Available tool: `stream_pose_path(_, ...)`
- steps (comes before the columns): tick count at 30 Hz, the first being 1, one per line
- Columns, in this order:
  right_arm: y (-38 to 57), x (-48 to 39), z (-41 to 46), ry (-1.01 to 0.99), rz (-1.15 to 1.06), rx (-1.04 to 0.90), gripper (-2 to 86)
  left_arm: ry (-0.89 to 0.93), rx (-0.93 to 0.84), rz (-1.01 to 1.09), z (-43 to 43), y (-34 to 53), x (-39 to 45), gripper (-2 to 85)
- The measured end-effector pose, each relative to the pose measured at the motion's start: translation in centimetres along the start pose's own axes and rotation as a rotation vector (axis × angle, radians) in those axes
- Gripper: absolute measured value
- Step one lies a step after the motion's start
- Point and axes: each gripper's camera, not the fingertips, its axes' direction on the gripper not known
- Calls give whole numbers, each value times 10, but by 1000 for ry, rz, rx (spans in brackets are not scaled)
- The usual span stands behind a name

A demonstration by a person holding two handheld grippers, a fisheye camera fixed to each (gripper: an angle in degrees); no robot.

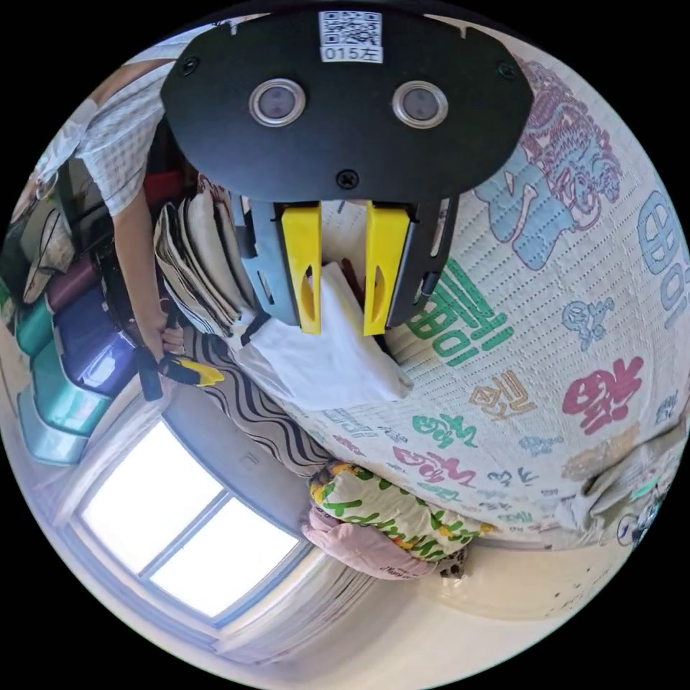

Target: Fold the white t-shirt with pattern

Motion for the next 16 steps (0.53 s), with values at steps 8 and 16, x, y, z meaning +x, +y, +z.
stream_pose_path(8, 163, -113, -6, 244, -263, -184, 132, 446, -188, 240, 28, 86, 144, 132)
stream_pose_path(16, 184, -119, 17, 270, -223, -218, 48, 518, -324, 189, 77, 140, 215, 83)
